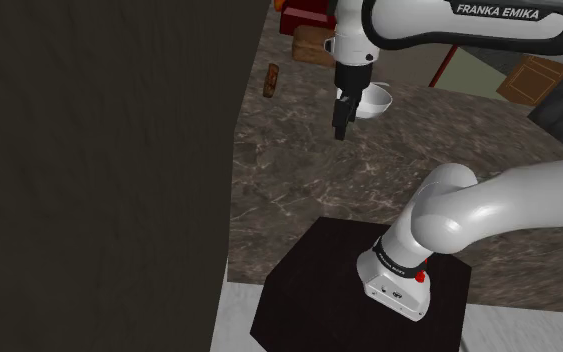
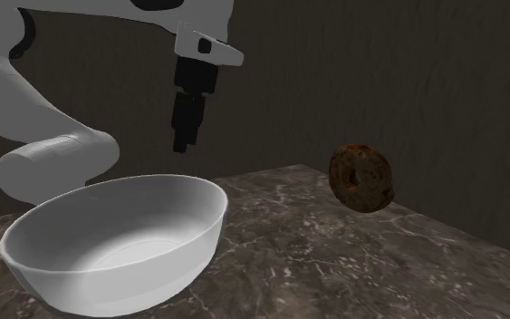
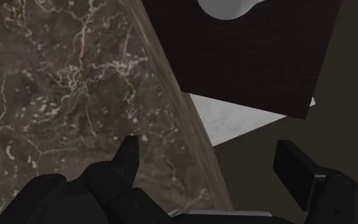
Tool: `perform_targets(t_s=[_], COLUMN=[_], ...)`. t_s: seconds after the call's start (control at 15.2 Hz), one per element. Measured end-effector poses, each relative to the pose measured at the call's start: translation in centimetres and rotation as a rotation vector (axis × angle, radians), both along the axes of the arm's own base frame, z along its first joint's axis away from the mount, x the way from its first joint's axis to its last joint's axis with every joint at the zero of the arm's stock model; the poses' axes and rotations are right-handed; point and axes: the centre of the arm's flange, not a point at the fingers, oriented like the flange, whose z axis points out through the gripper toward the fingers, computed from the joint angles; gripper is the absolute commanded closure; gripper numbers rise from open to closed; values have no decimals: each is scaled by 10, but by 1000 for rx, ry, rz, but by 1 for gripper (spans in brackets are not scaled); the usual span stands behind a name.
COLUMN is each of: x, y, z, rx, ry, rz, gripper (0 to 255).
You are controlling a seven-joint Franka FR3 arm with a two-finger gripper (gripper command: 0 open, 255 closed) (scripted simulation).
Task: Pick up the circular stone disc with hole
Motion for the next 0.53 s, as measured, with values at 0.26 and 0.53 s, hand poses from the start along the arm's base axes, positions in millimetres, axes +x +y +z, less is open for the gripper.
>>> perform_targets(t_s=[0.26,0.53], x=[28,75], y=[2,-2], z=[2,9], rx=[10,28], ry=[-8,-22], rz=[-91,-264], gripper=[0,0])
